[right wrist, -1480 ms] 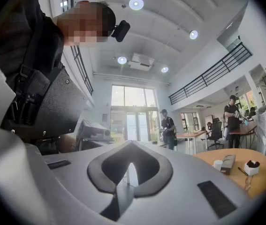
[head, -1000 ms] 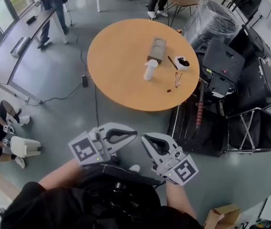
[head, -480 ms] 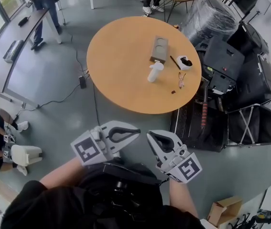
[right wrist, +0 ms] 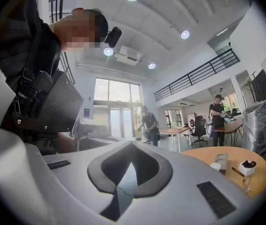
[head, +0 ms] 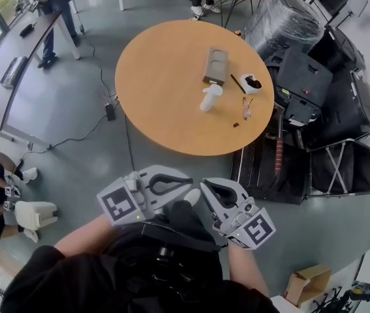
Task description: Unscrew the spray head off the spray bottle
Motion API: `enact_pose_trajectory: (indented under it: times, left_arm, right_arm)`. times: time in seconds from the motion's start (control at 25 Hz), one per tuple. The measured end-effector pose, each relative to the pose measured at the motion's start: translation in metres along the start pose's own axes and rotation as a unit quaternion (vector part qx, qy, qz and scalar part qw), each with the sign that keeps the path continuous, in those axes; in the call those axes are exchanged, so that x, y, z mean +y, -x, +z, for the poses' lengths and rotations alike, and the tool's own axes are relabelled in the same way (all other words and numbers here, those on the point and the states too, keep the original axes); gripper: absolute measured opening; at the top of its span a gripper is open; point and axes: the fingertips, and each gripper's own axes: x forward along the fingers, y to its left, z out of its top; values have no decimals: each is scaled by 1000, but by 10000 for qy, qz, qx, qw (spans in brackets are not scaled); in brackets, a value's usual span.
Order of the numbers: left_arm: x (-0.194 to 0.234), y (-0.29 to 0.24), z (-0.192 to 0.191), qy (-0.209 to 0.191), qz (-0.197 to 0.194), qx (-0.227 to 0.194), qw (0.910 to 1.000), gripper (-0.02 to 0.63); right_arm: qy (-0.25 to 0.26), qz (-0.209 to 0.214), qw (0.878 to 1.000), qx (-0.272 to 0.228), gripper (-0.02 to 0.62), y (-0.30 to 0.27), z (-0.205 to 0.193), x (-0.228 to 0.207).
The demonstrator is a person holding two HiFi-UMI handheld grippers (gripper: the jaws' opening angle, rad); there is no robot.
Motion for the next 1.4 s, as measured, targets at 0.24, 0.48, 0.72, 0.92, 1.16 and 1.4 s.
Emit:
enact_pose_trajectory:
  times: [0.24,0.48,0.72,0.92,1.16,1.4]
  left_arm:
    - [28,-28,-3,102,226,64,9997,5]
    - [59,-60,-2,107,508,124,9986,5]
    - [86,-93,6,37,597,83,9982,5]
    - [106,-124,8,-2,688,148,9975,5]
    - [128,-159,10,61,762,130,9970,5]
    - [138,-194,8,148,670,196,9975,5]
  right_arm:
    - [33,73,10000,-7,2,5,-4,-34]
    - [17,295,9996,-21,2,5,1,-75]
    - [-32,457,9989,-101,2,5,8,-120]
    - [-72,561,9982,-190,2,10,14,-159]
    - [-46,726,9973,-117,2,17,12,-200]
    - [-110,854,9962,-118,2,29,9,-233]
